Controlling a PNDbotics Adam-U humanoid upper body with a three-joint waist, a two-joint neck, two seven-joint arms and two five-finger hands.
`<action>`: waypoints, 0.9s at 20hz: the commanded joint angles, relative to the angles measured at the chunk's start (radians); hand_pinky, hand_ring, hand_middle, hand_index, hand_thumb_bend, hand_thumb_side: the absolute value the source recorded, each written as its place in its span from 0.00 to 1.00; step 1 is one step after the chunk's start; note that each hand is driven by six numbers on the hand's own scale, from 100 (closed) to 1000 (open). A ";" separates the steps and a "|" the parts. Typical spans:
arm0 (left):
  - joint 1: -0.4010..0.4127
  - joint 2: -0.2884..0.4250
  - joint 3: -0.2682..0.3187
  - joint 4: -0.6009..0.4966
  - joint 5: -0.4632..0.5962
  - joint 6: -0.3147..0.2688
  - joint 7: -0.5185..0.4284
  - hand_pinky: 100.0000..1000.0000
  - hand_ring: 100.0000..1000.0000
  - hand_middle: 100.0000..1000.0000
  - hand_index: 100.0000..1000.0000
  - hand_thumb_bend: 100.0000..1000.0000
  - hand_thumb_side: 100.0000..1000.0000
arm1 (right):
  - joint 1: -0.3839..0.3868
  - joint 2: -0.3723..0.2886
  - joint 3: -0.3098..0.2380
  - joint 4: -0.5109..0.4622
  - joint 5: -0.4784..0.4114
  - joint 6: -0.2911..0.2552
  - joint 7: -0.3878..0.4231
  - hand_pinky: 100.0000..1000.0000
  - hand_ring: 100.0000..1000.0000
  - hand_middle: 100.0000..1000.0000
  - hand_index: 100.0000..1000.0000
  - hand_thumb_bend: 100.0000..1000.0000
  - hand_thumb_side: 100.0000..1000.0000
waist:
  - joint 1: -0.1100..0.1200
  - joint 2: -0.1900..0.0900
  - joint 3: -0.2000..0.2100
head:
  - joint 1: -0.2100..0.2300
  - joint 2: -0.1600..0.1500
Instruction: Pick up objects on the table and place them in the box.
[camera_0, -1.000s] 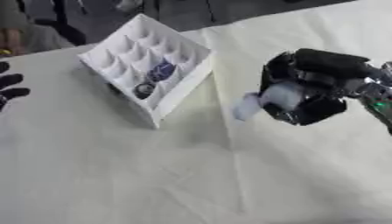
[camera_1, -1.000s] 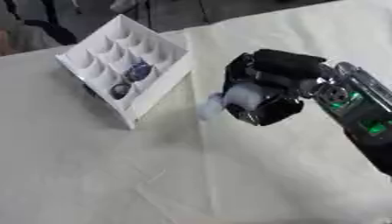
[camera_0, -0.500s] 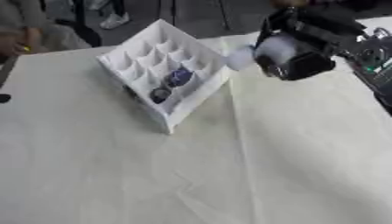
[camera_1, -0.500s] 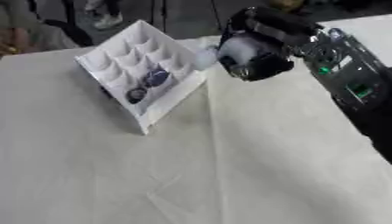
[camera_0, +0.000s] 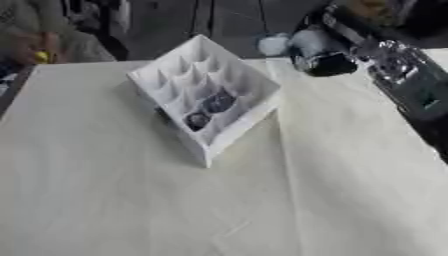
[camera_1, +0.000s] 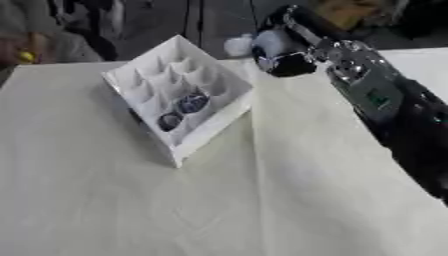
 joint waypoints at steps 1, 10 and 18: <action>-0.021 0.016 -0.009 -0.020 0.015 0.003 -0.015 0.69 0.76 0.77 0.87 0.17 0.94 | -0.025 -0.012 -0.021 0.027 -0.024 0.030 -0.047 0.00 0.00 0.43 0.33 0.00 0.11 | -0.018 0.006 0.008 | -0.023 -0.024; -0.052 0.001 -0.034 -0.020 0.040 0.010 -0.045 0.69 0.76 0.77 0.87 0.17 0.94 | -0.043 0.013 -0.025 0.074 -0.103 0.034 -0.175 0.00 0.00 0.44 0.34 0.00 0.16 | -0.030 0.030 0.048 | -0.117 -0.055; -0.059 -0.005 -0.043 -0.020 0.048 0.008 -0.058 0.69 0.76 0.77 0.87 0.17 0.94 | -0.058 0.027 -0.029 0.046 -0.184 0.008 -0.320 0.00 0.00 0.43 0.33 0.00 0.21 | -0.033 0.040 0.069 | -0.144 -0.064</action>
